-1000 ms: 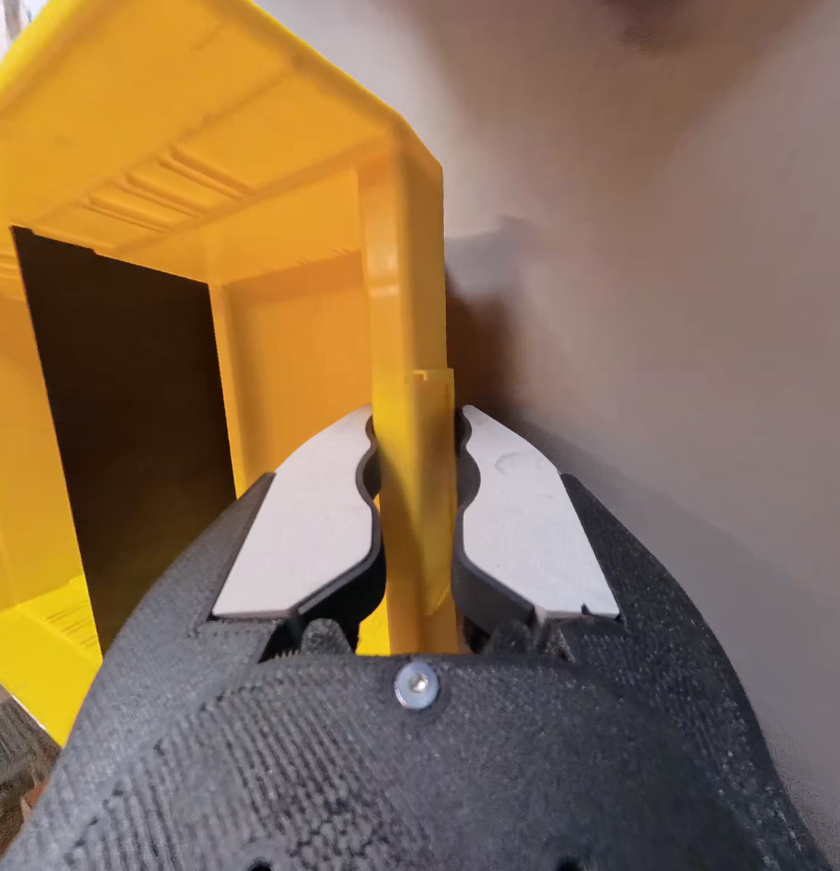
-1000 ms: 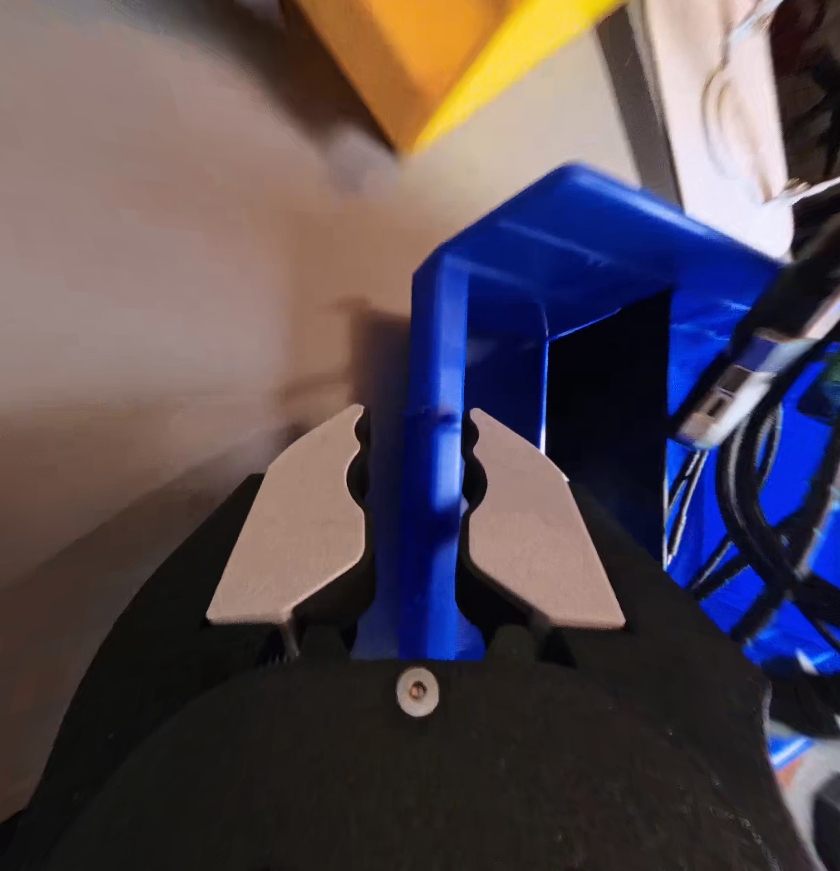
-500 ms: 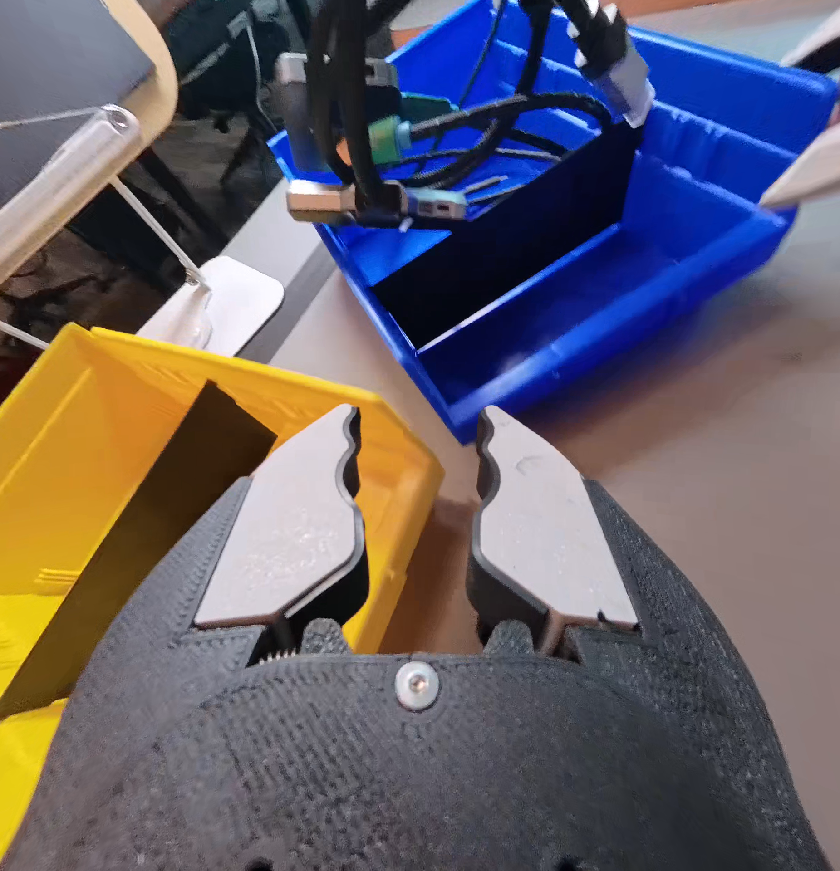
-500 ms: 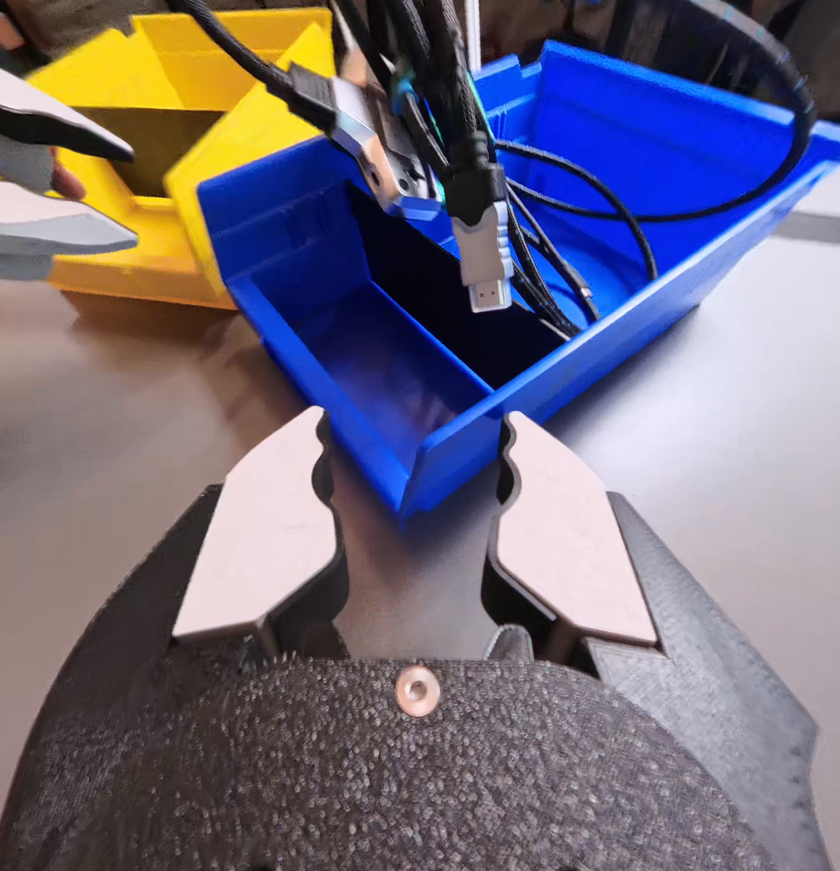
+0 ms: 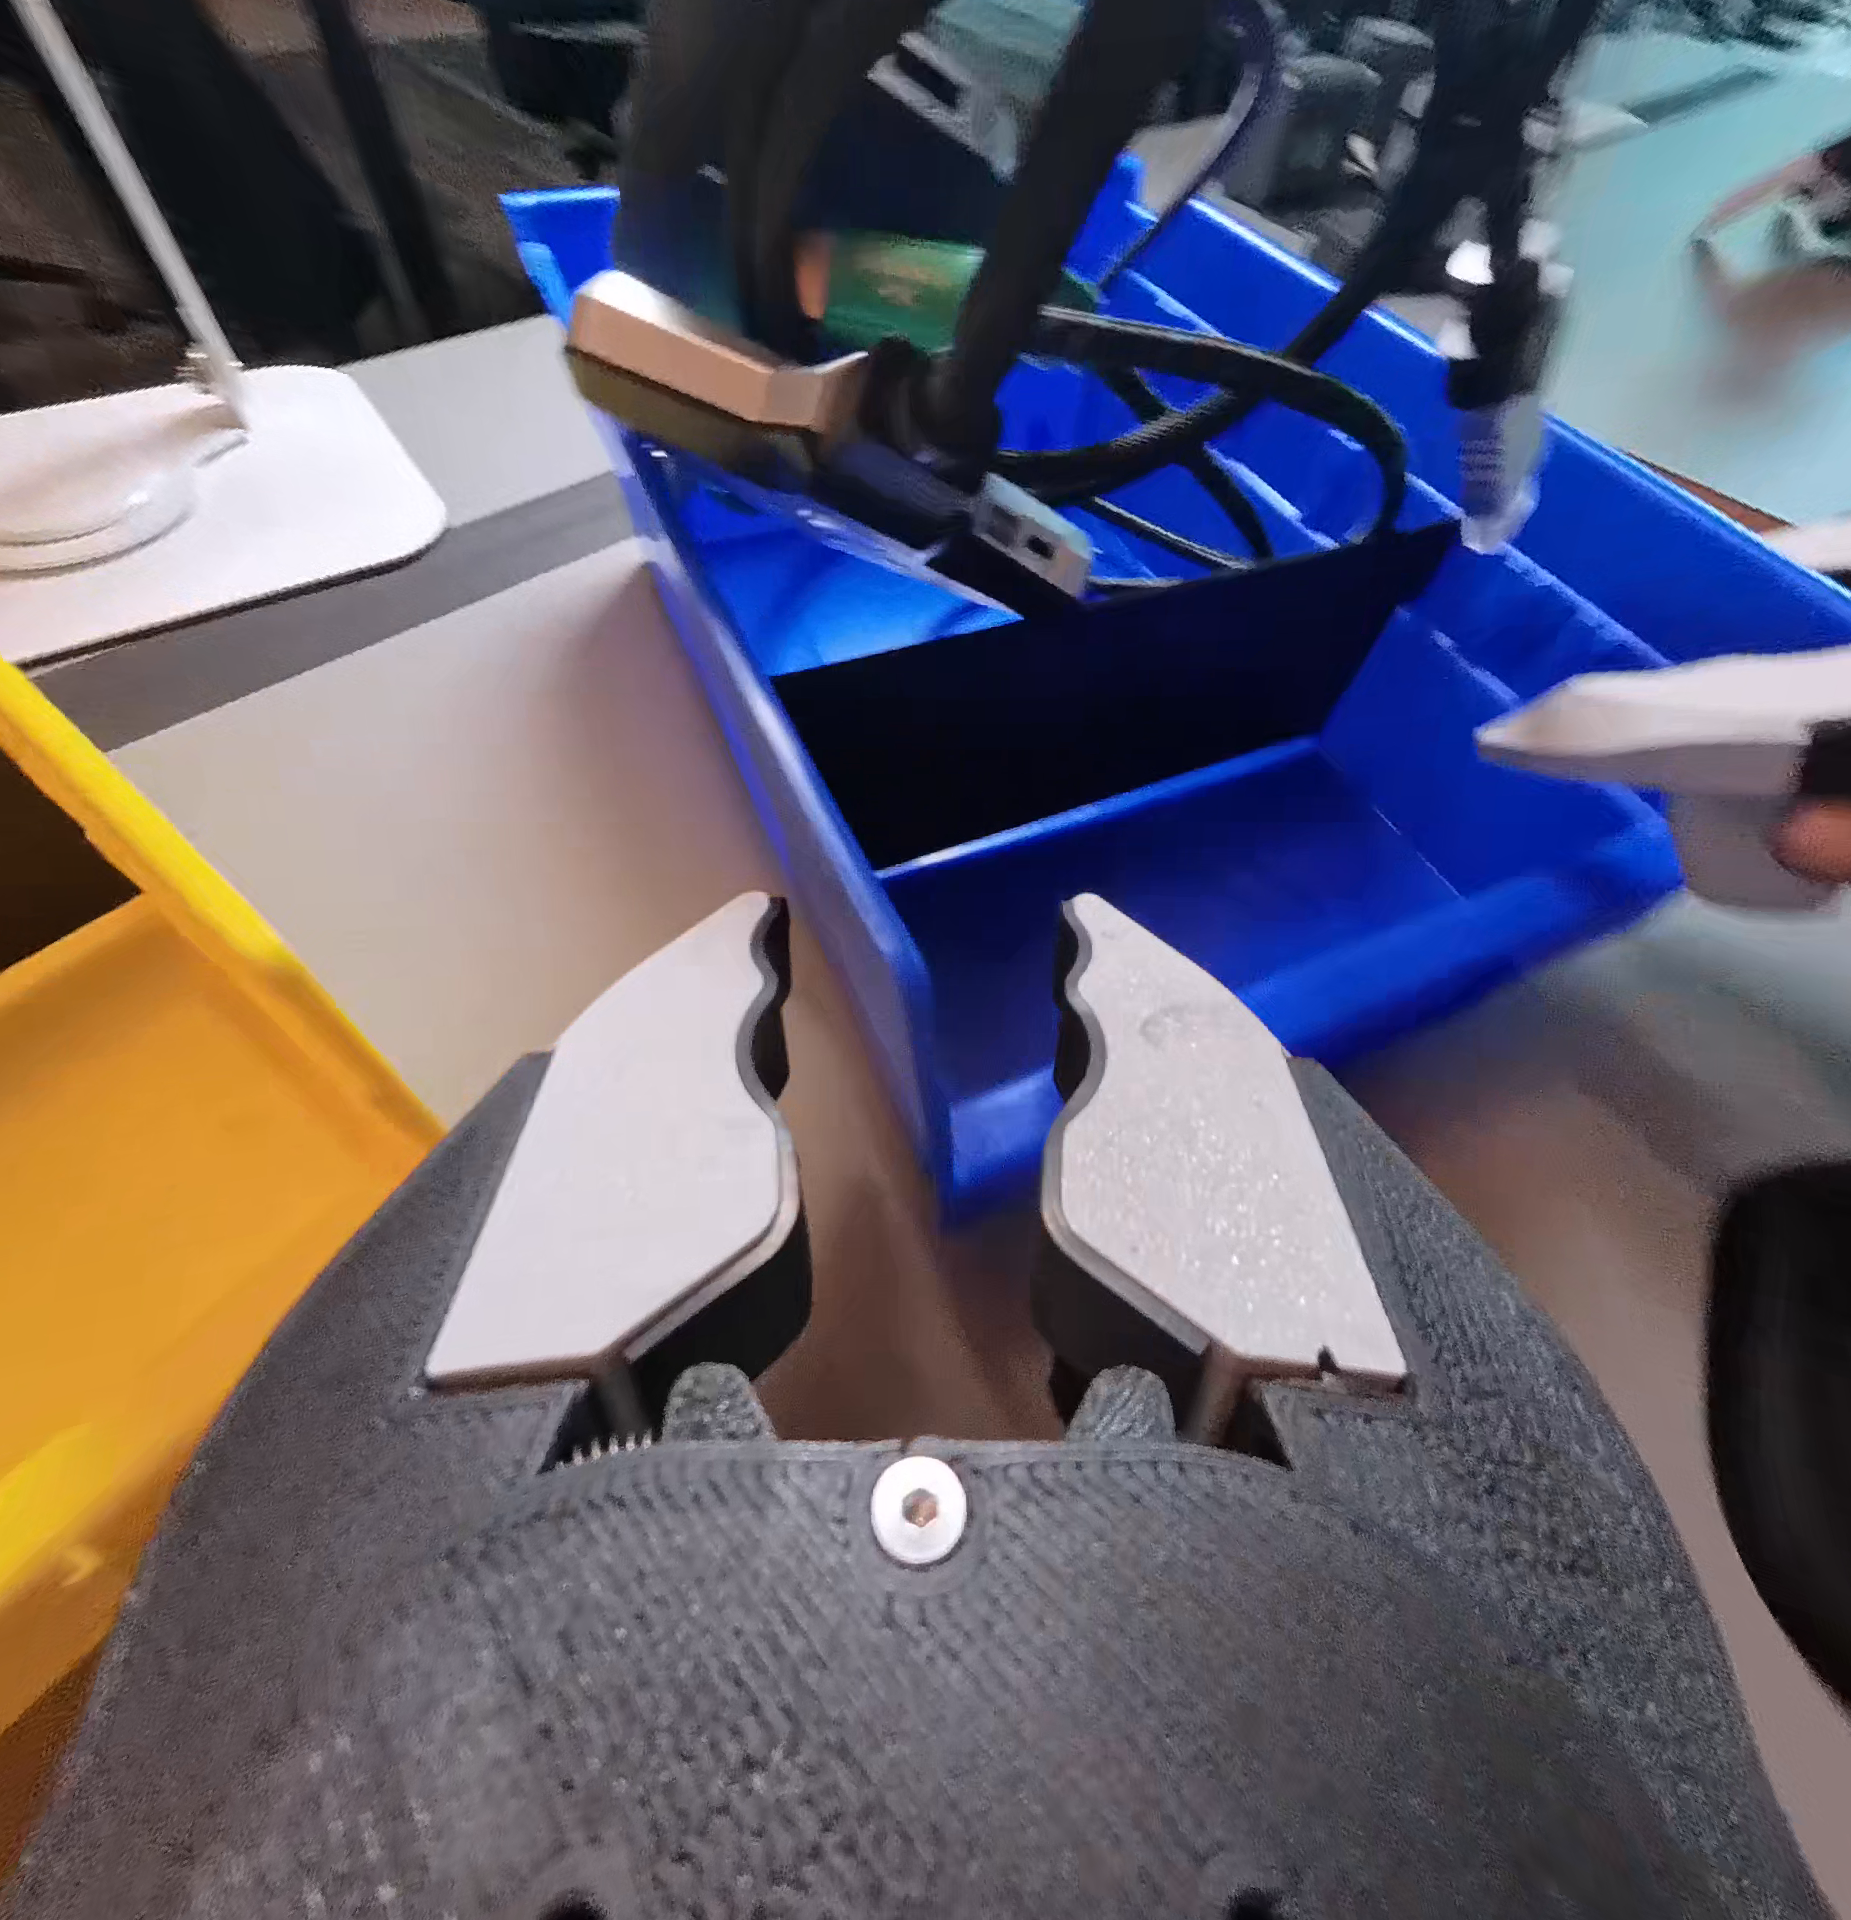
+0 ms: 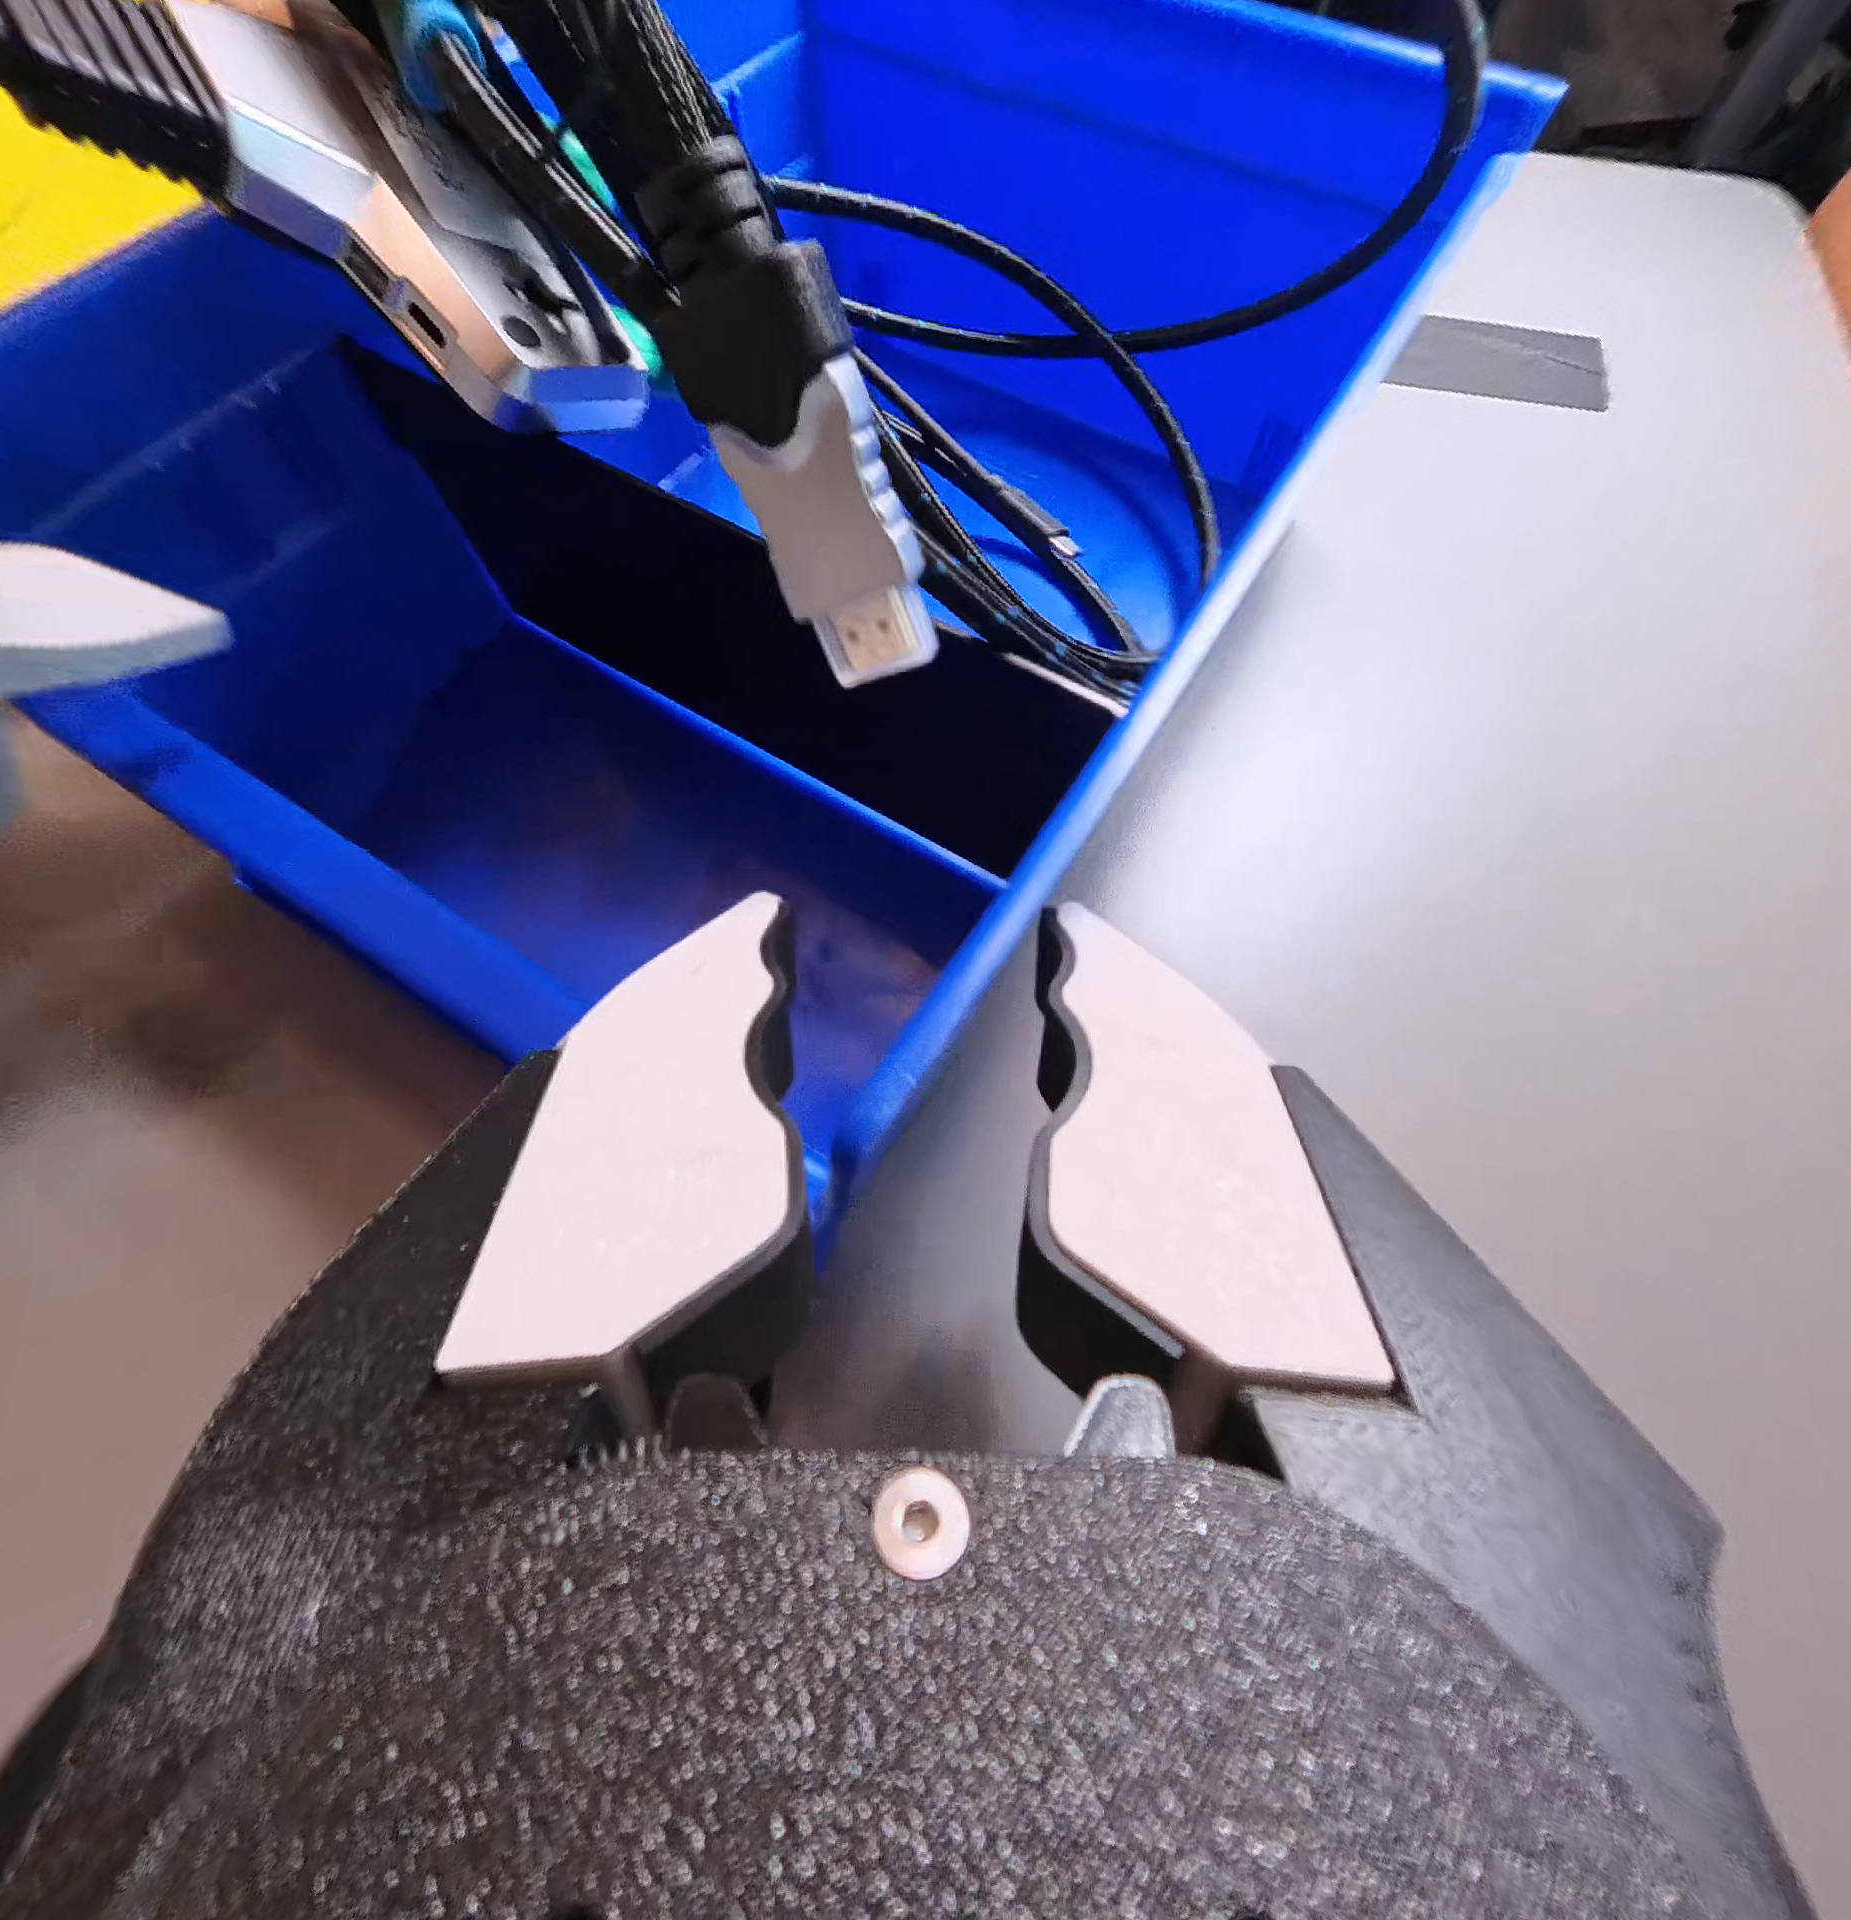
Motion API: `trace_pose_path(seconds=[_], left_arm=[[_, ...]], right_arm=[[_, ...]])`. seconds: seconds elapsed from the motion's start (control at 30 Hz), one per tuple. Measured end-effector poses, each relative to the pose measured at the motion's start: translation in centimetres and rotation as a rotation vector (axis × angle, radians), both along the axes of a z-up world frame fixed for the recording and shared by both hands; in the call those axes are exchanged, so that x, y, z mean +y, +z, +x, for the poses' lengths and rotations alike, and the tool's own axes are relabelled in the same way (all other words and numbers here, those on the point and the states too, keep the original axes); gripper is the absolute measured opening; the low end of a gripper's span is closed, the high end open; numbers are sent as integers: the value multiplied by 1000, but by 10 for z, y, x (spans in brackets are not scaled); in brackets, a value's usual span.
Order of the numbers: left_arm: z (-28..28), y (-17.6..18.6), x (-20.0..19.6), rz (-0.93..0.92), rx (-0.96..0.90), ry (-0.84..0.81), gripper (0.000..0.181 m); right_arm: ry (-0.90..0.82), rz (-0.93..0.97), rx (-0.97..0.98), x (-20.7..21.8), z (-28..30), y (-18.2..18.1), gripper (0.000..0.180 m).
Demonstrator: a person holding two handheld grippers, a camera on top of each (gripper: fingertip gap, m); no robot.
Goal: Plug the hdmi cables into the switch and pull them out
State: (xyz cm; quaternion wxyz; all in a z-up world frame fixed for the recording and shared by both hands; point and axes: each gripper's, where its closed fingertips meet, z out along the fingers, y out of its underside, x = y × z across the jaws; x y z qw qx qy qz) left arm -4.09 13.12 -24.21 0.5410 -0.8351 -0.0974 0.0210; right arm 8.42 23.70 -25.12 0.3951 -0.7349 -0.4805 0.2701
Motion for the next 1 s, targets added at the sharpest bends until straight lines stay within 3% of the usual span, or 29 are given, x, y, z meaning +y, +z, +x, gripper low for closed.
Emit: trace_pose_path(seconds=[0.13, 0.17, 0.27, 0.33, 0.5, 0.63, 0.77, 1.0], left_arm=[[-6, -3, 14, 84, -91, 125, 29], [-6, 0, 13, 86, -76, 144, 17], [8, 4, 9, 40, 40, 118, 14], [17, 13, 1, 78, 19, 106, 13], [37, 75, -42, 147, 136, 80, 14], [20, 137, -104, 190, 198, 161, 14], [-18, 169, -191, 164, 261, 331, 14], [-80, 145, -354, 78, 216, 661, 13]], right_arm=[[-112, 21, 49, 17, 5, 6, 23], [-137, 34, 46, 20, 10, 7, 19], [-181, 82, 51, 13, 29, 16, 15], [-196, 114, 89, 0, 41, 31, 15], [-172, 205, 192, -43, 56, 100, 15], [-52, 233, 278, -95, 24, 156, 16], [126, 199, 331, -163, -38, 178, 18], [446, 115, 290, -299, -148, 154, 17]])
